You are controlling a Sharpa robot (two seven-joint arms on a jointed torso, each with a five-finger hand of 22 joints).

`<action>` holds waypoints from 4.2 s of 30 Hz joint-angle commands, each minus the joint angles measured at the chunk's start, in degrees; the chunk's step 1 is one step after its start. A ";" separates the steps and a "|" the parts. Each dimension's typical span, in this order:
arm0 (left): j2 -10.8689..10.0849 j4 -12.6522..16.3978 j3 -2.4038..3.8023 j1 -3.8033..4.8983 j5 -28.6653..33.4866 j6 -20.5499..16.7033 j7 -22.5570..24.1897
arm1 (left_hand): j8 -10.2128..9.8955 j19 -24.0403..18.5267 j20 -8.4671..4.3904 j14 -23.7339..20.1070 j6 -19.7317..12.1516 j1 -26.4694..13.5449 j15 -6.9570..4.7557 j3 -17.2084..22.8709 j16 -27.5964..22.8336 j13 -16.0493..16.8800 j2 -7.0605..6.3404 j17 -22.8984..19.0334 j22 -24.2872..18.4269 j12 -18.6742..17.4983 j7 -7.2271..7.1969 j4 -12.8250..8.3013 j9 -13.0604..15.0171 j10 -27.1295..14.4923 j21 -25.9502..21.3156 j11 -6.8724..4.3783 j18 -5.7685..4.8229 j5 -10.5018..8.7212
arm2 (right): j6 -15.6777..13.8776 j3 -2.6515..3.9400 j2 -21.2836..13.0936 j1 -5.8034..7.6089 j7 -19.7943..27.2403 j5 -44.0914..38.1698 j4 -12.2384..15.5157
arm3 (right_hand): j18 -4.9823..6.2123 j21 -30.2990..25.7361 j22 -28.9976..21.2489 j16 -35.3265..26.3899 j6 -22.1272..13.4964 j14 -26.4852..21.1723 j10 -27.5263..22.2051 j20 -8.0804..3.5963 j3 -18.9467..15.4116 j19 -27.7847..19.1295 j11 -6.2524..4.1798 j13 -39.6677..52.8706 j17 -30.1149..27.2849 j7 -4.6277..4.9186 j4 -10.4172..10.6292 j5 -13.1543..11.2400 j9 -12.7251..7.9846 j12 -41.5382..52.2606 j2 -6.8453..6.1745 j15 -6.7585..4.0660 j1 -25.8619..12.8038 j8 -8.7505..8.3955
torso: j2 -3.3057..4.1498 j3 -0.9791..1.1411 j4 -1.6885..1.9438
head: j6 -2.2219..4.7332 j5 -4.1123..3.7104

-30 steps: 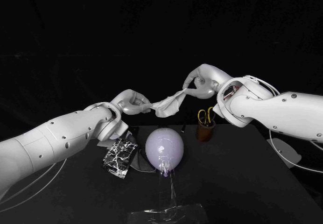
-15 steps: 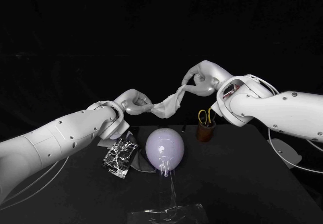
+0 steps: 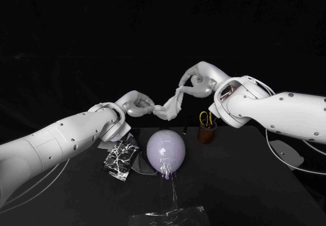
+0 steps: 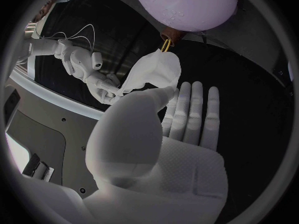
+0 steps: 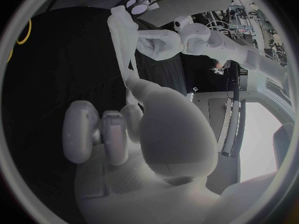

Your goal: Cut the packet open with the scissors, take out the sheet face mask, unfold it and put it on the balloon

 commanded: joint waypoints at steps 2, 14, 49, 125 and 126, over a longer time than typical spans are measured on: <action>0.24 -0.15 0.01 0.12 0.85 1.53 -1.52 | -3.74 -1.05 0.10 -0.96 -4.42 -1.48 0.96 -1.04 -0.77 -0.04 -3.22 0.10 -0.34 0.12 0.96 0.72 -2.40 -3.07 -0.55 1.09 0.29 -0.19 | 0.03 0.06 0.22 0.06 0.42 -0.12 -0.10 | -0.96 0.04 11.79 0.25 0.33 6.10 3.04 -0.09 0.32 2.20 -1.50 6.76 15.05 -0.07 0.00 0.25 0.06 0.25 0.26 -0.47 -0.09 0.33 | 0.03 -0.06 0.02 | 0.05 -0.06; -0.06 -0.98 -0.21 0.12 1.27 4.32 -5.80 | -7.59 -3.23 0.14 -6.74 -8.42 -2.06 3.54 -6.28 -3.69 0.04 -4.69 -0.96 -1.11 0.39 1.11 1.10 -5.89 -11.95 -2.22 3.81 -1.34 -0.19 | -0.09 0.07 0.66 0.06 0.08 -0.25 -0.29 | -0.93 -0.09 11.76 0.25 0.30 6.10 3.06 -0.09 0.40 2.16 -1.50 6.78 15.05 -0.06 -0.04 0.25 0.06 0.28 0.24 -0.47 -0.10 0.34 | 0.02 -0.01 -0.01 | 0.00 -0.11; -7.69 19.59 1.66 -1.78 17.58 -7.29 1.42 | -2.43 6.28 -4.25 2.68 5.58 -5.41 -3.14 -11.25 16.13 4.94 -2.45 9.92 7.25 12.84 -2.28 2.99 -7.92 0.44 12.74 -2.73 1.58 -0.15 | 1.82 0.02 5.45 -0.29 -4.76 -0.88 -4.98 | -0.88 -0.40 11.68 0.25 0.27 6.10 3.11 -0.10 0.60 2.06 -1.48 6.87 15.05 -0.04 -0.15 0.25 0.08 0.36 0.18 -0.47 -0.18 0.36 | -0.01 0.03 -0.07 | 0.39 -1.29; -1.17 14.32 1.64 -2.28 19.57 -10.96 -4.62 | -1.92 5.40 -3.33 5.86 11.86 5.30 -3.13 -10.99 5.86 2.84 3.25 5.28 3.25 8.00 -3.18 0.97 -9.41 4.24 8.73 -3.41 1.47 -0.16 | 1.24 0.03 6.64 -0.71 -3.75 -0.73 -2.74 | -0.88 -0.36 11.69 0.25 0.26 6.10 3.09 -0.10 0.76 2.07 -1.48 6.83 15.05 -0.03 -0.21 0.25 0.09 0.29 0.17 -0.47 -0.26 0.39 | 0.07 0.00 -0.13 | 0.59 -0.82; -1.24 14.34 1.64 -2.28 19.55 -10.93 -4.43 | -1.83 5.36 -3.40 5.93 11.76 5.39 -3.20 -10.72 6.00 2.92 3.53 5.35 3.38 8.11 -3.20 0.77 -9.28 4.34 8.94 -3.46 1.46 -0.16 | 1.27 0.03 6.61 -0.71 -3.76 -0.72 -2.81 | -0.88 -0.36 11.69 0.25 0.26 6.10 3.09 -0.10 0.76 2.07 -1.48 6.83 15.05 -0.03 -0.21 0.25 0.09 0.29 0.17 -0.47 -0.26 0.39 | 0.08 0.00 -0.15 | 0.62 -0.82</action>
